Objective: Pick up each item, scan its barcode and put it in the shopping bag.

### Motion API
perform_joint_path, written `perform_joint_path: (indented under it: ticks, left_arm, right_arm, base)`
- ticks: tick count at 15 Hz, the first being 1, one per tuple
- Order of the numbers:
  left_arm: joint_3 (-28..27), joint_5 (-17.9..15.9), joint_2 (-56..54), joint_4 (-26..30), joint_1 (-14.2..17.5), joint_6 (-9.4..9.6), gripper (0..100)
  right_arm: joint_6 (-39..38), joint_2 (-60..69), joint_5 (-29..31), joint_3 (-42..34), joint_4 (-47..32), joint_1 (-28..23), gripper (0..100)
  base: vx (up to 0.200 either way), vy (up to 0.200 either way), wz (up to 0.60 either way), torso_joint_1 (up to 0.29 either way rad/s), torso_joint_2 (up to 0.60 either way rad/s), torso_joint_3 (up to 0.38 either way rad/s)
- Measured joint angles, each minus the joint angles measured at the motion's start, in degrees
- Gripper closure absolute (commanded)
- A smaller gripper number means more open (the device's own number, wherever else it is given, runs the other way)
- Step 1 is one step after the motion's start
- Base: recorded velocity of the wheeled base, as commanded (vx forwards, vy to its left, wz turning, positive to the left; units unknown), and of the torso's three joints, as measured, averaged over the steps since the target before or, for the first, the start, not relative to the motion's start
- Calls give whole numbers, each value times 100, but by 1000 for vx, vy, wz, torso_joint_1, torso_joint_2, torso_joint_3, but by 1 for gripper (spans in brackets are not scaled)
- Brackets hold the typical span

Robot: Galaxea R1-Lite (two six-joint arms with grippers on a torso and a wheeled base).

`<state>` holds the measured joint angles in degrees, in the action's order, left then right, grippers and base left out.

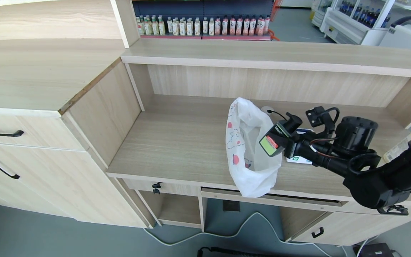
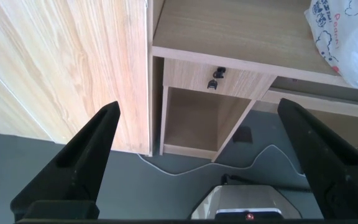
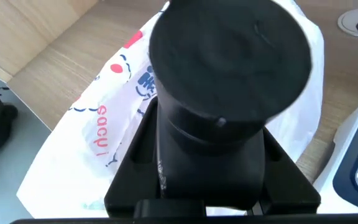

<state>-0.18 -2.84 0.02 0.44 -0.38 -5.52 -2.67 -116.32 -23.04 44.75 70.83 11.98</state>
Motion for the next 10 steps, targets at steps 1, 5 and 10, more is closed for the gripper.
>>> perform_joint_path:
  ticks: [1,5,10]
  left_arm:
    - [0,-2,0,0,5,0,0]
    - [0,-2,0,0,5,0,0]
    - [0,-5,0,0,2,0,0]
  right_arm:
    - [-28,-115,-104,-21,154,0,100]
    - [-118,-402,-252,-43,564,-5,100]
    - [-121,-683,-296,-33,848,35,100]
  base:
    - [0,0,0,0,0,0]
    - [0,0,0,0,0,0]
    - [0,0,0,0,0,0]
